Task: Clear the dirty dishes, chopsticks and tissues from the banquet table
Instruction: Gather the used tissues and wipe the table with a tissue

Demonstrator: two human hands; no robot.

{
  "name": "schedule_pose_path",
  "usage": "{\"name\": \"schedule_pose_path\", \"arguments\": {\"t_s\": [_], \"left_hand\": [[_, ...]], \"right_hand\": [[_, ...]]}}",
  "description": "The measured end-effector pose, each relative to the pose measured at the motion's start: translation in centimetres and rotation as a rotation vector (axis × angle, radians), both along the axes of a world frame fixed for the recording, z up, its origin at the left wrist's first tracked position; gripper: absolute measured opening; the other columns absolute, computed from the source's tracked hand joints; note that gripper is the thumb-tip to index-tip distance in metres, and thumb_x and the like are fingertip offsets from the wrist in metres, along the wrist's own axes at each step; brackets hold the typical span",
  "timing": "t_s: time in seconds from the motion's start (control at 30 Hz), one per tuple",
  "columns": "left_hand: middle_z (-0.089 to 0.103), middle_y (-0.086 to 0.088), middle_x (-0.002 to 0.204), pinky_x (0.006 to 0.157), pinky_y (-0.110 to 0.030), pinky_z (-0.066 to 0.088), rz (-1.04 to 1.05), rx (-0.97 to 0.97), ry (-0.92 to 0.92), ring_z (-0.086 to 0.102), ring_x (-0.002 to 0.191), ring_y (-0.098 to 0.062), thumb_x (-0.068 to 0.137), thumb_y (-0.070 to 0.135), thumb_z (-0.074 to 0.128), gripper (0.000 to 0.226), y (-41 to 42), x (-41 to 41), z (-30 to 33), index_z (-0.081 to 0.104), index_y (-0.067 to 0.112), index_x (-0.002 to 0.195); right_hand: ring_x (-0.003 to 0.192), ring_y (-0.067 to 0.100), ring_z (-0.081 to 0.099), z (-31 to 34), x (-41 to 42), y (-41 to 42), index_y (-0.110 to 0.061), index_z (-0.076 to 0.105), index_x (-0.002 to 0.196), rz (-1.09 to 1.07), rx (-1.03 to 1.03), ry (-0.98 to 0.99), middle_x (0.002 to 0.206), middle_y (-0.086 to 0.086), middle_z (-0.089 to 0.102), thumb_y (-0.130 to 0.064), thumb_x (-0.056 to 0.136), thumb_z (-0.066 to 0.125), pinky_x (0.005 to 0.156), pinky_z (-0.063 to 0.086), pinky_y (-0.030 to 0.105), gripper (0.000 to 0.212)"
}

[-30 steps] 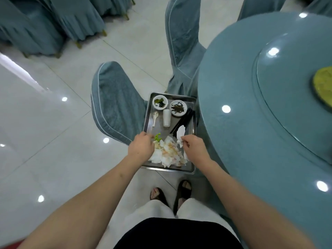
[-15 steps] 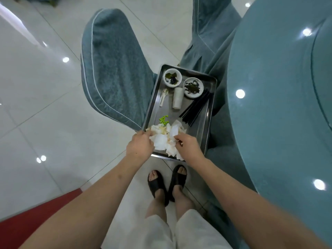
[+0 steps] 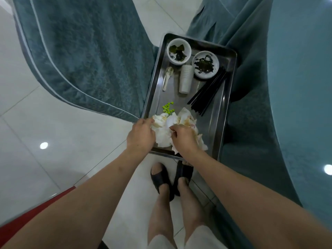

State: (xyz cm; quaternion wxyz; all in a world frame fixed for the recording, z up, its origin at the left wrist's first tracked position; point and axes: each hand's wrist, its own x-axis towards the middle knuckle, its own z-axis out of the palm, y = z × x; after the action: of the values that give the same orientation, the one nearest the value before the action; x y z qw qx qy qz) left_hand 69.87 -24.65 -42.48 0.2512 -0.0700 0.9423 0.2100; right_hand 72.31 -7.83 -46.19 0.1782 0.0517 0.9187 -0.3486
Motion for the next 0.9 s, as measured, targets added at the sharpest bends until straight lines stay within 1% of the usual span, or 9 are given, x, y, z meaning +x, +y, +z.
{"name": "schedule_pose_path", "arguments": {"t_s": [0.07, 0.1, 0.2, 0.27, 0.5, 0.63, 0.7, 0.8, 0.9], "left_hand": [[0.054, -0.01, 0.135, 0.093, -0.047, 0.049, 0.004, -0.001, 0.006, 0.05, 0.126, -0.031, 0.097, 0.013, 0.049, 0.045, 0.1, -0.1, -0.9, 0.056, 0.022, 0.141], [0.054, -0.01, 0.134, 0.093, -0.047, 0.049, 0.009, 0.0, 0.011, 0.05, 0.126, -0.031, 0.097, 0.013, 0.049, 0.045, 0.1, -0.1, -1.3, 0.056, 0.022, 0.141], [0.054, -0.008, 0.135, 0.091, -0.046, 0.05, 0.035, 0.014, 0.022, 0.051, 0.125, -0.03, 0.097, 0.013, 0.049, 0.045, 0.3, -0.3, -2.2, 0.055, 0.022, 0.14], [0.053, -0.007, 0.136, 0.091, -0.045, 0.05, 0.047, 0.014, 0.015, 0.05, 0.126, -0.029, 0.097, 0.013, 0.049, 0.044, 0.5, -0.5, -2.6, 0.055, 0.023, 0.14], [0.052, -0.004, 0.139, 0.088, -0.046, 0.053, 0.038, 0.009, -0.012, 0.051, 0.126, -0.026, 0.097, 0.011, 0.05, 0.044, 1.3, -1.5, -3.4, 0.054, 0.024, 0.139], [0.052, -0.003, 0.138, 0.084, -0.043, 0.052, 0.019, 0.018, -0.014, 0.053, 0.123, -0.025, 0.097, 0.012, 0.049, 0.043, 2.0, -2.4, -3.7, 0.055, 0.024, 0.138], [0.052, -0.004, 0.136, 0.082, -0.042, 0.051, 0.018, 0.021, -0.008, 0.054, 0.121, -0.026, 0.097, 0.012, 0.048, 0.041, 2.2, -2.9, -3.9, 0.056, 0.023, 0.136], [0.053, -0.004, 0.135, 0.084, -0.045, 0.052, 0.015, 0.028, 0.004, 0.055, 0.119, -0.026, 0.098, 0.012, 0.047, 0.038, 2.5, -3.9, -4.3, 0.056, 0.022, 0.134], [0.053, -0.003, 0.133, 0.084, -0.046, 0.053, 0.017, 0.046, 0.023, 0.055, 0.118, -0.025, 0.098, 0.011, 0.047, 0.035, 2.9, -4.9, -4.5, 0.058, 0.024, 0.129]], "right_hand": [[0.084, 0.029, 0.063, -1.0, 0.0, -0.2, 0.0, 0.075, 0.094, -0.005, 0.01, 0.024, 0.09, 0.016, 0.07, 0.005, 0.089, 0.056, 0.075, 0.053, 0.045, 0.02], [0.087, 0.03, 0.064, -1.5, 0.0, -0.3, -0.001, 0.076, 0.1, -0.009, 0.013, 0.048, 0.093, 0.016, 0.07, 0.004, 0.09, 0.058, 0.078, 0.054, 0.044, 0.021], [0.109, 0.031, 0.062, -2.1, -0.1, -0.8, -0.004, 0.069, 0.125, -0.024, 0.012, 0.081, 0.116, 0.015, 0.069, -0.002, 0.094, 0.06, 0.094, 0.052, 0.043, 0.032], [0.117, 0.03, 0.058, -2.6, -0.1, -1.1, -0.005, 0.065, 0.131, -0.021, 0.007, 0.063, 0.124, 0.014, 0.066, -0.006, 0.096, 0.062, 0.1, 0.049, 0.041, 0.036], [0.116, 0.028, 0.061, -3.9, 0.1, -0.4, -0.005, 0.066, 0.129, -0.073, -0.046, 0.008, 0.125, 0.013, 0.065, -0.003, 0.094, 0.059, 0.099, 0.049, 0.034, 0.036], [0.116, 0.028, 0.061, -4.0, -0.6, 0.8, -0.004, 0.066, 0.129, -0.102, -0.057, 0.027, 0.125, 0.014, 0.065, -0.001, 0.093, 0.059, 0.099, 0.043, 0.028, 0.036], [0.113, 0.029, 0.062, -4.0, -1.0, 1.4, -0.004, 0.068, 0.126, -0.138, -0.053, 0.061, 0.122, 0.014, 0.067, 0.0, 0.093, 0.06, 0.099, 0.046, 0.031, 0.035], [0.111, 0.027, 0.062, -4.1, -1.8, 3.0, -0.006, 0.068, 0.126, -0.221, -0.055, 0.083, 0.121, 0.011, 0.066, -0.003, 0.095, 0.059, 0.098, 0.051, 0.04, 0.033], [0.107, 0.024, 0.063, -4.2, -2.6, 5.0, -0.008, 0.068, 0.127, -0.315, -0.056, 0.065, 0.119, 0.009, 0.065, -0.005, 0.098, 0.056, 0.095, 0.053, 0.04, 0.032]]}}
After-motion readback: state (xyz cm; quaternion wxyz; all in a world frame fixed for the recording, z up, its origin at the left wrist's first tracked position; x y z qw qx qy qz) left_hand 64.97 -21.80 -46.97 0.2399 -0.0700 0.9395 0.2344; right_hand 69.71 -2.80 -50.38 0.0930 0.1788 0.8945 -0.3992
